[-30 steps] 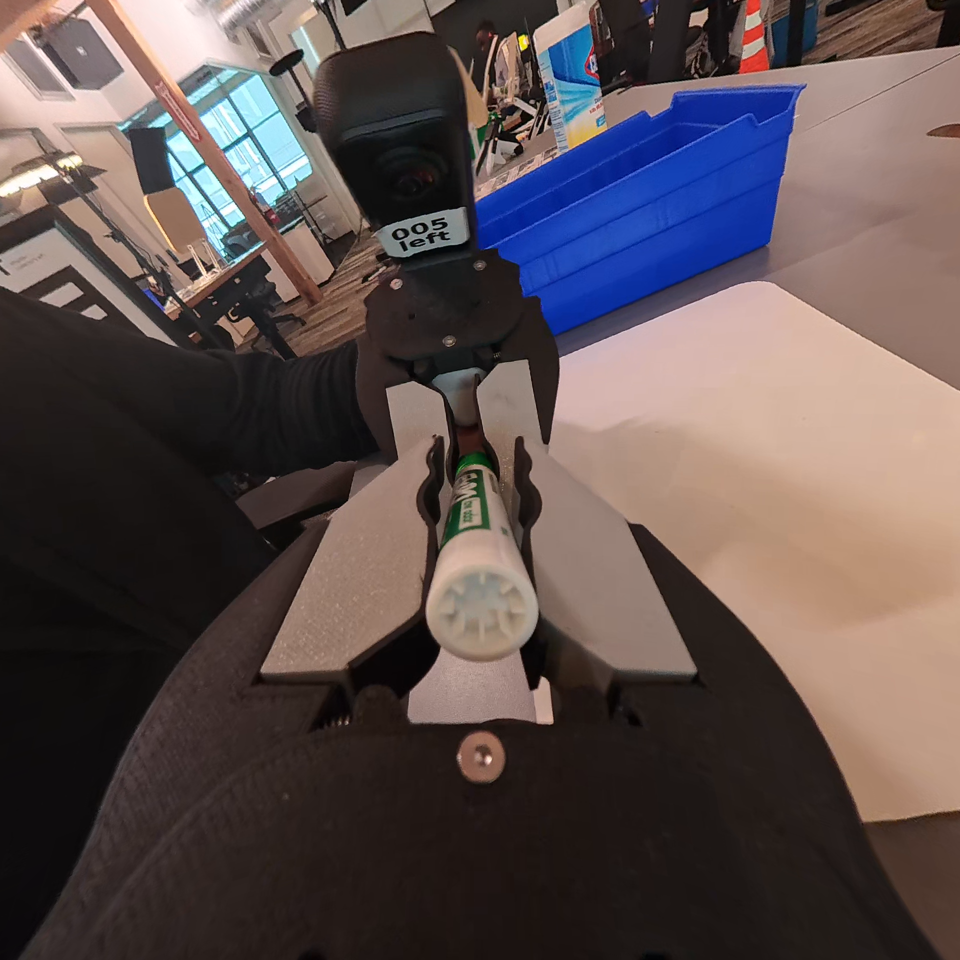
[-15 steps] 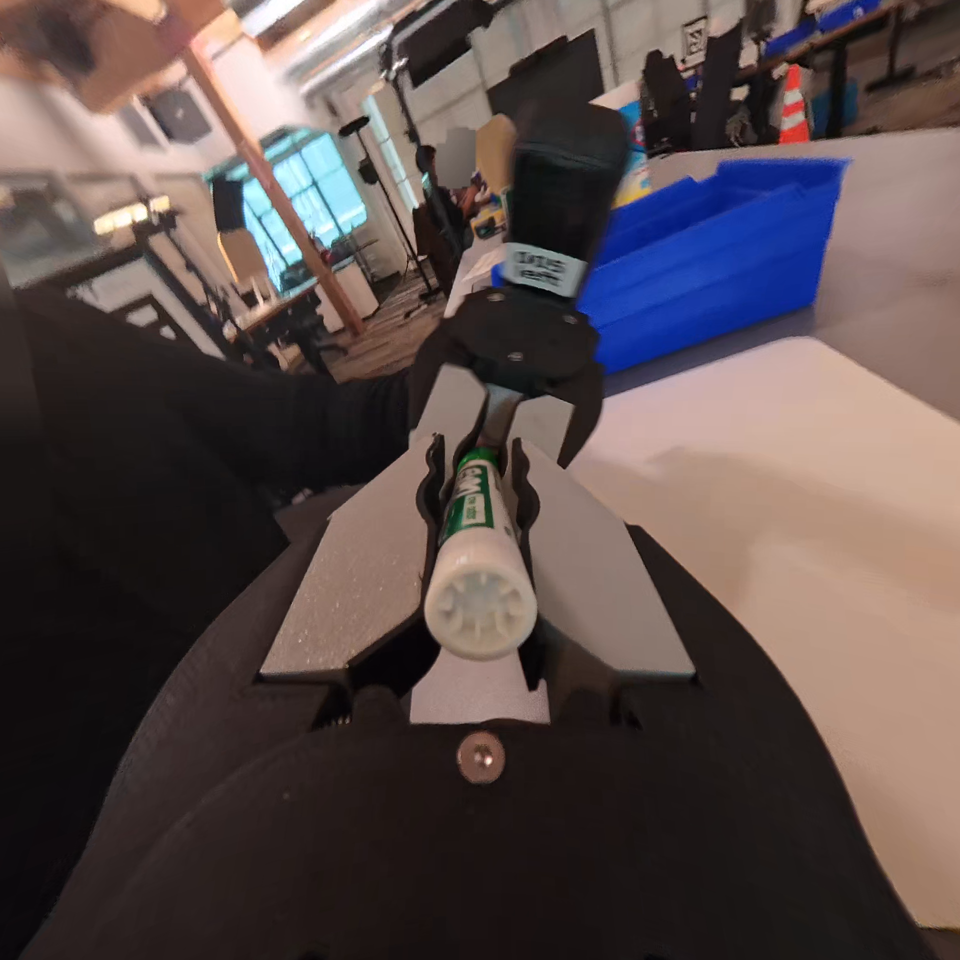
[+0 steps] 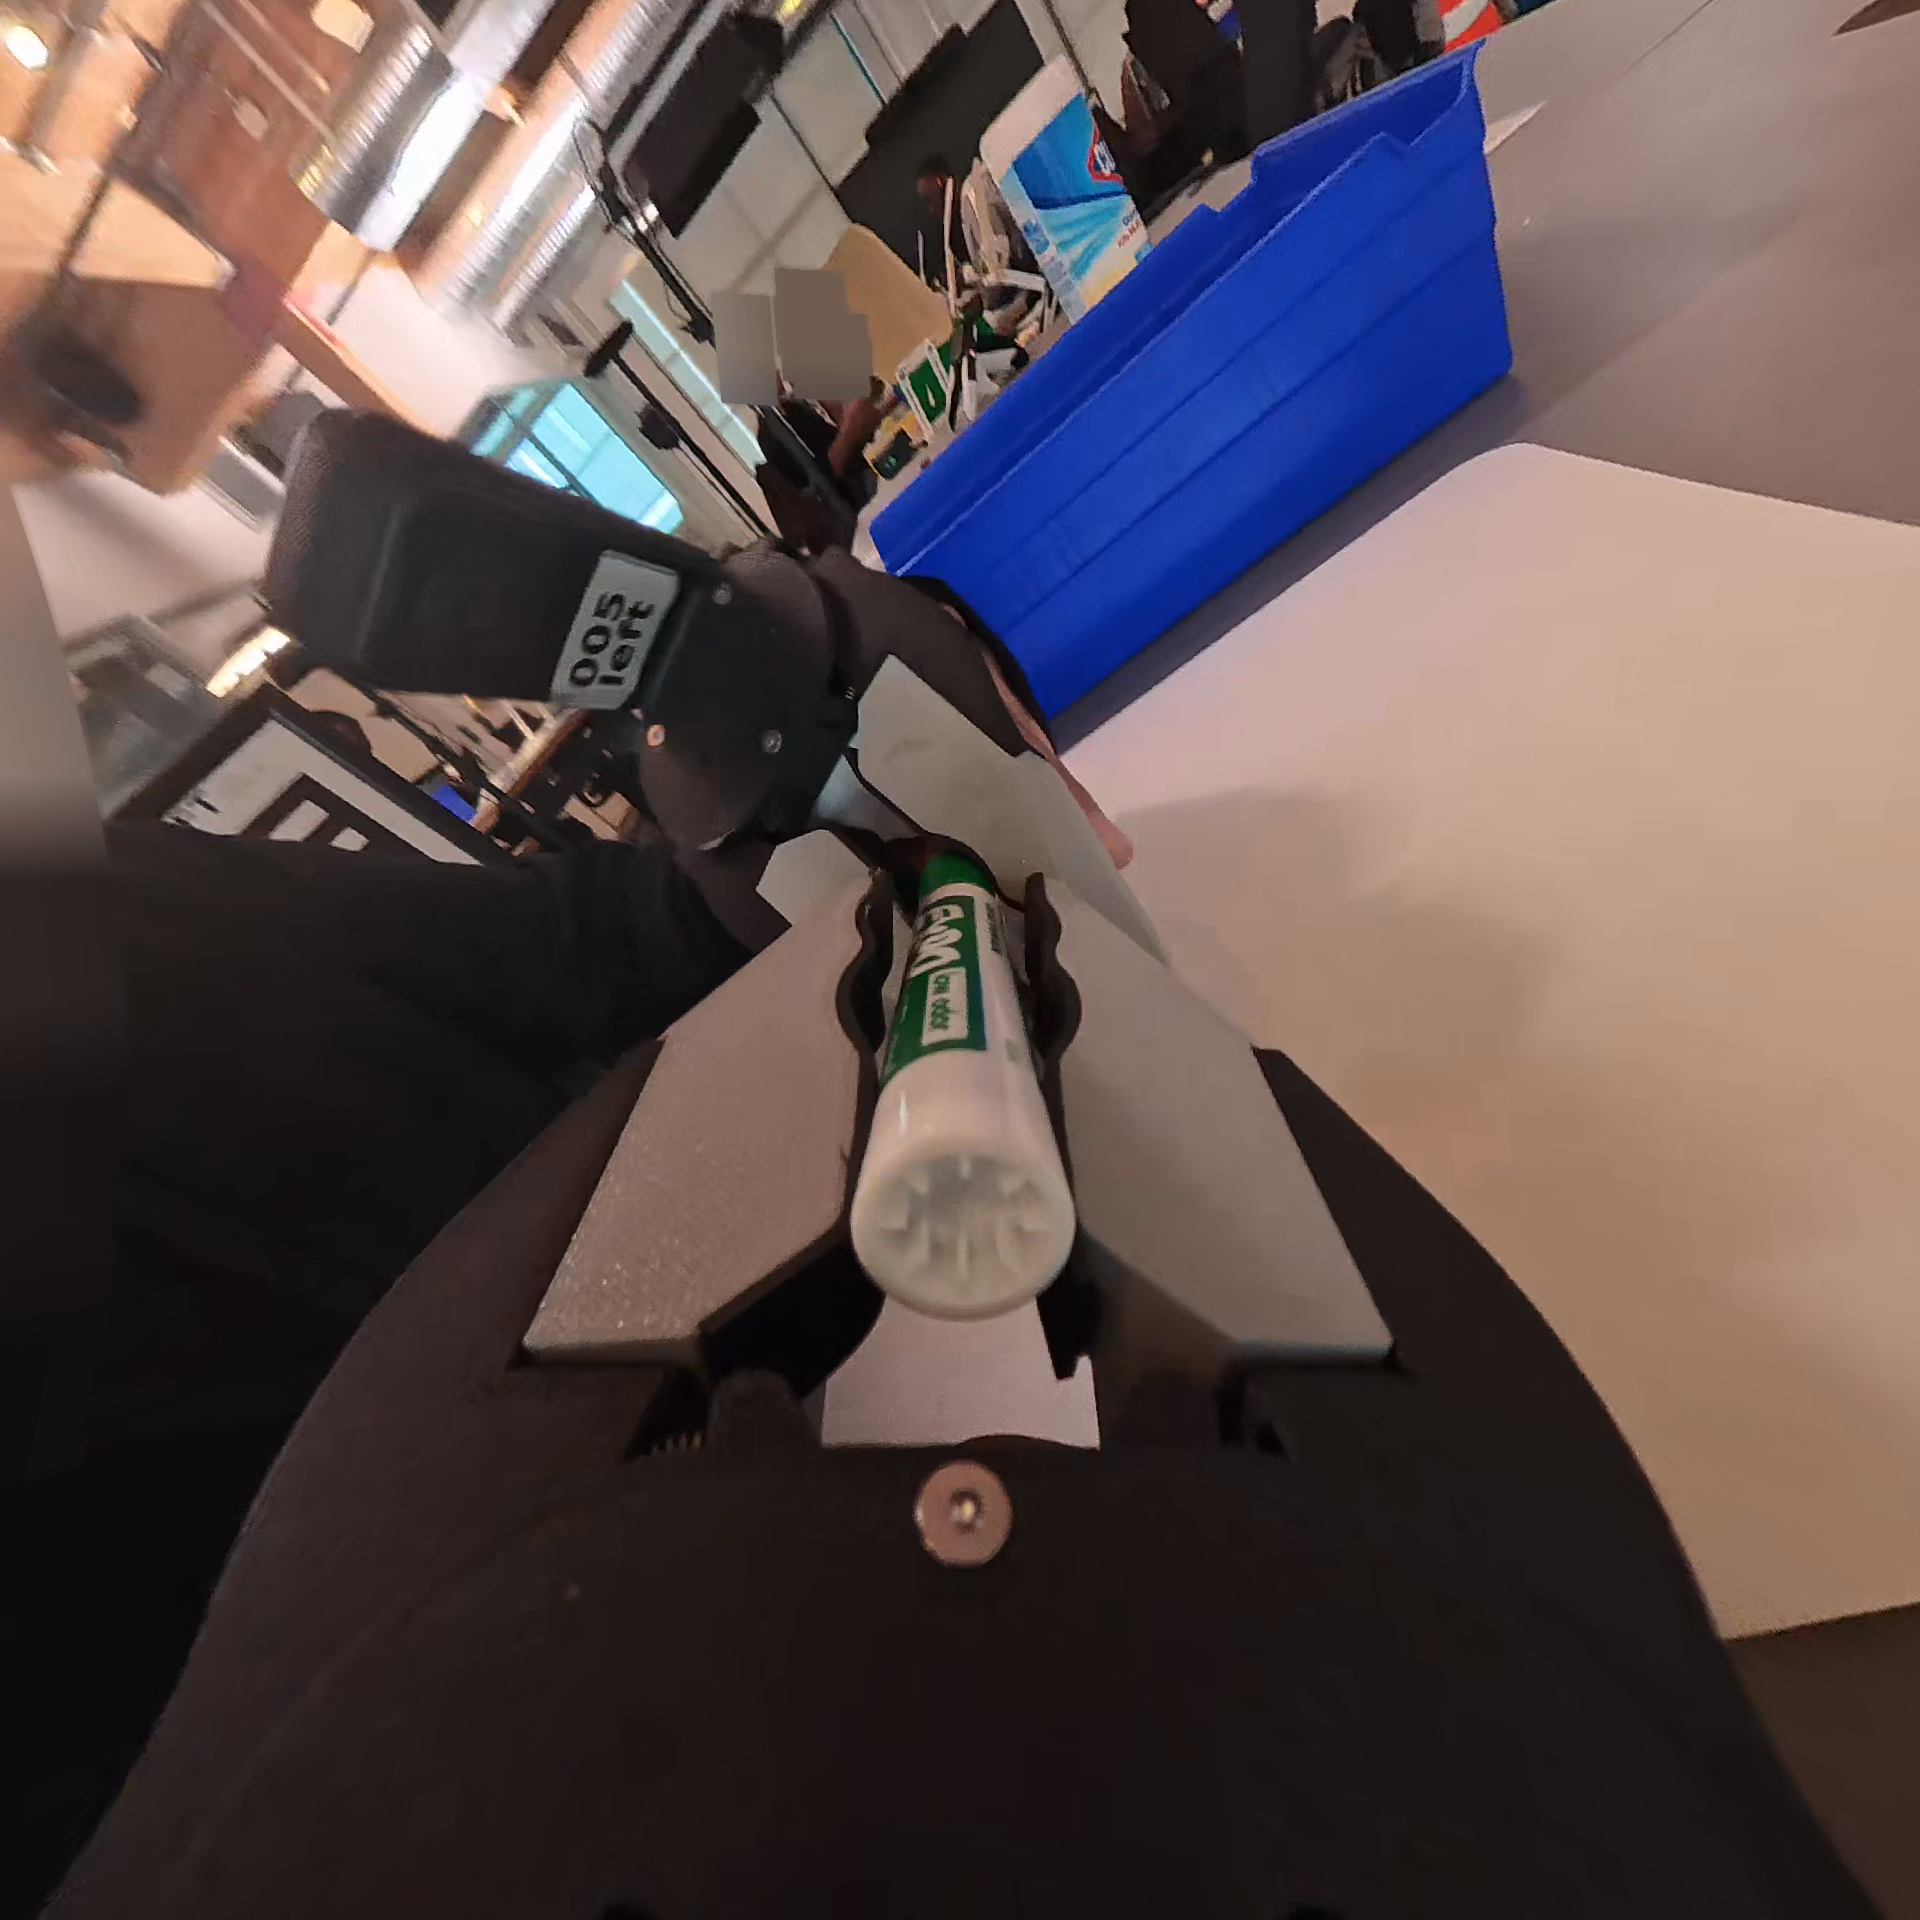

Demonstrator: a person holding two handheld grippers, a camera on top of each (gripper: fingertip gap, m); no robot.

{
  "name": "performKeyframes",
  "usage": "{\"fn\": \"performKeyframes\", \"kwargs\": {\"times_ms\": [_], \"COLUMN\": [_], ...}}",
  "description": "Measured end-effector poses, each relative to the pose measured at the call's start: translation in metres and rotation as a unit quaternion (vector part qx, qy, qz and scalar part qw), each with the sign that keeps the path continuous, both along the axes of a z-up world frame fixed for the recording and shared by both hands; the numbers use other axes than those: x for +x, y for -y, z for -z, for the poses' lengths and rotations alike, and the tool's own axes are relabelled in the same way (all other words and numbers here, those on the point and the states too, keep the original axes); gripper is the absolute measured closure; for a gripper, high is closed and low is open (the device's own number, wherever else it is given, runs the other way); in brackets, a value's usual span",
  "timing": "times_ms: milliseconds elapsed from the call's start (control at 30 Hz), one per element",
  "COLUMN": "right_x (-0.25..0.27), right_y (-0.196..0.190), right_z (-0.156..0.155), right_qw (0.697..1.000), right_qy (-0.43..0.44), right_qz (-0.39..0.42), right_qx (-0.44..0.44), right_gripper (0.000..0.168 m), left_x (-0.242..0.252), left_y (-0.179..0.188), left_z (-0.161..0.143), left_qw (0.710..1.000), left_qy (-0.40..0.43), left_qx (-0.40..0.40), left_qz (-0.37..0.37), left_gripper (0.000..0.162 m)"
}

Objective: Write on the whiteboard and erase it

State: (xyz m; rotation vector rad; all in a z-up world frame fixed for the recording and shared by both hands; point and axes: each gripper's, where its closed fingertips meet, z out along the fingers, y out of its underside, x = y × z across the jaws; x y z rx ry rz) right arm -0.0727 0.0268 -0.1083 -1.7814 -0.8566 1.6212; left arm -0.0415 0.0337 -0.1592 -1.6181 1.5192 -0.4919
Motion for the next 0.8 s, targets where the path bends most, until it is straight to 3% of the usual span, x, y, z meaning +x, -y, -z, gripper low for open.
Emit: {"fn": "performKeyframes", "kwargs": {"times_ms": [67,100,167,200,267,300,367,433,467,533,600,667,733,800], "right_x": [0.0,-0.001,-0.004,-0.006,-0.007,-0.005,0.0,0.003,0.002,0.001,0.0,0.0,-0.001,0.0], "right_y": [0.004,0.009,0.024,0.032,0.038,0.036,0.025,0.011,0.006,-0.001,-0.003,-0.004,0.003,0.02], "right_z": [-0.008,-0.014,-0.03,-0.037,-0.044,-0.045,-0.039,-0.023,-0.017,-0.009,-0.005,-0.002,-0.009,-0.03], "right_qw": [1.0,0.999,0.991,0.984,0.975,0.976,0.983,0.99,0.992,0.995,0.994,0.995,0.994,0.989], "right_qy": [-0.016,-0.02,-0.029,-0.031,-0.029,-0.033,-0.026,0.006,0.015,0.026,0.038,0.045,0.03,-0.013], "right_qz": [-0.009,-0.014,-0.027,-0.032,-0.033,-0.028,-0.009,0.015,0.02,0.029,0.032,0.034,0.02,-0.01], "right_qx": [0.016,0.046,0.129,0.172,0.218,0.215,0.182,0.142,0.12,0.09,0.092,0.086,0.101,0.144], "right_gripper": [0.144,0.144,0.144,0.144,0.144,0.145,0.145,0.145,0.144,0.144,0.144,0.144,0.145,0.144], "left_x": [0.007,0.01,0.008,0.005,0.006,0.009,0.017,0.018,0.013,0.005,0.002,0.002,0.008,0.006], "left_y": [0.023,0.04,0.072,0.081,0.087,0.084,0.067,0.038,0.026,0.003,-0.004,-0.003,0.024,0.062], "left_z": [-0.01,-0.019,-0.048,-0.059,-0.065,-0.064,-0.048,-0.022,-0.011,0.001,0.007,0.011,-0.001,-0.042], "left_qw": [0.984,0.955,0.859,0.816,0.788,0.792,0.854,0.944,0.973,0.997,1.0,0.999,0.983,0.902], "left_qy": [0.072,0.11,0.185,0.209,0.222,0.225,0.205,0.14,0.095,0.025,-0.006,-0.005,0.052,0.157], "left_qx": [-0.159,-0.265,-0.445,-0.496,-0.525,-0.522,-0.45,-0.287,-0.206,-0.067,-0.021,-0.041,-0.174,-0.378], "left_qz": [0.041,0.076,0.172,0.211,0.233,0.223,0.161,0.079,0.048,-0.005,-0.02,-0.016,0.035,0.136], "left_gripper": [0.153,0.152,0.152,0.151,0.151,0.151,0.151,0.151,0.152,0.152,0.152,0.152,0.152,0.153]}}
